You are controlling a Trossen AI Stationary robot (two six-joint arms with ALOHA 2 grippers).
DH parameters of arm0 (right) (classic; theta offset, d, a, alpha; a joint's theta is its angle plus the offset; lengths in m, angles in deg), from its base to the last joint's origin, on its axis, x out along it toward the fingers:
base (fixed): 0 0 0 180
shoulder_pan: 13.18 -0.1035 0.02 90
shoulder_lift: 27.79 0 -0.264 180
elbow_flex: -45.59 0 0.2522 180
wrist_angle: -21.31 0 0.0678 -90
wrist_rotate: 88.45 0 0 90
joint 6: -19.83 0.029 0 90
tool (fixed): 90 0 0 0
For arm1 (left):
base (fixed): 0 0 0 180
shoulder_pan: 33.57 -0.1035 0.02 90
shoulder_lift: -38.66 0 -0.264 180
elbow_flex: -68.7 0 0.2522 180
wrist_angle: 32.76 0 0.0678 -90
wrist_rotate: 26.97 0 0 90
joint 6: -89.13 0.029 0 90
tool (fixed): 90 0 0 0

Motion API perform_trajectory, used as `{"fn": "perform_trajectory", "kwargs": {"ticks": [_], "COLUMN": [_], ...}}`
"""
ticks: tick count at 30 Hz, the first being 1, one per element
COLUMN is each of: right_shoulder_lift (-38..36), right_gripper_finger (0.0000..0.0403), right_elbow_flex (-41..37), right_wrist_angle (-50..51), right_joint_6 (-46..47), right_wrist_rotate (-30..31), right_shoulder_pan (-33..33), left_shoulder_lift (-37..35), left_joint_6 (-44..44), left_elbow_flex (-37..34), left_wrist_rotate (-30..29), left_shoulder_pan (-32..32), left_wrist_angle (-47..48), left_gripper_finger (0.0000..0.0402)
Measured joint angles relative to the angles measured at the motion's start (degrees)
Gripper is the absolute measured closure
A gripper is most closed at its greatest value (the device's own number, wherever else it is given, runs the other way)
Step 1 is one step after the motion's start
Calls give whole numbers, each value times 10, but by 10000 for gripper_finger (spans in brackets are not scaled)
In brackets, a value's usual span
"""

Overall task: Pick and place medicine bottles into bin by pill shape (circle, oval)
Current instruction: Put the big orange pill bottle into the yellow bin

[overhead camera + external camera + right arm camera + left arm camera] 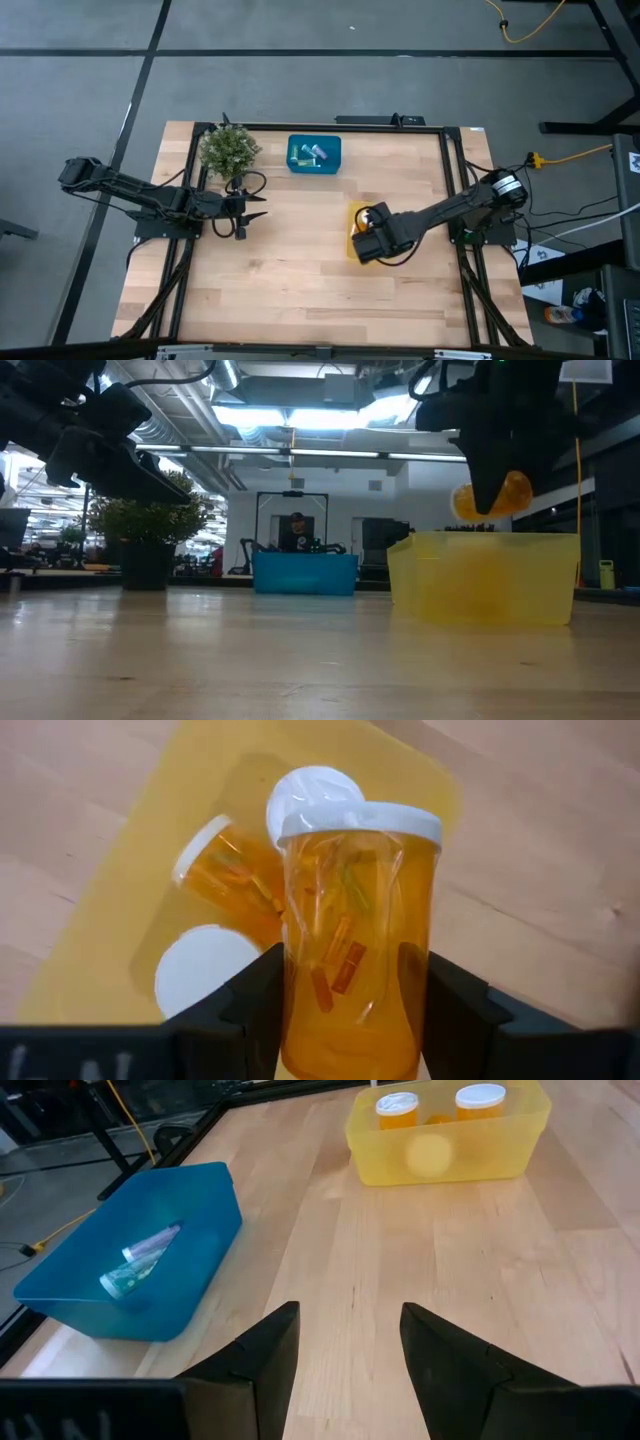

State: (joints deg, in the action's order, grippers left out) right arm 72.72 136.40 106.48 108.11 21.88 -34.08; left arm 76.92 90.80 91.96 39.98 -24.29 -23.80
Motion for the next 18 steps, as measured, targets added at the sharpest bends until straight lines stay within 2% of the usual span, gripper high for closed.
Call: {"fn": "perform_trajectory", "kwargs": {"ticks": [18], "right_shoulder_lift": [2], "right_gripper_finger": [220], "right_elbow_flex": [-6], "right_wrist_angle": [-15], "right_joint_6": [-15], "right_wrist_rotate": [-5], "right_shoulder_pan": [1], "left_shoulder_lift": [0], "left_joint_6": [0], "left_elbow_flex": [0], "left_wrist_rotate": [0], "left_shoulder_pan": [0], "left_wrist_angle": [0], "left_gripper_finger": [233]}}
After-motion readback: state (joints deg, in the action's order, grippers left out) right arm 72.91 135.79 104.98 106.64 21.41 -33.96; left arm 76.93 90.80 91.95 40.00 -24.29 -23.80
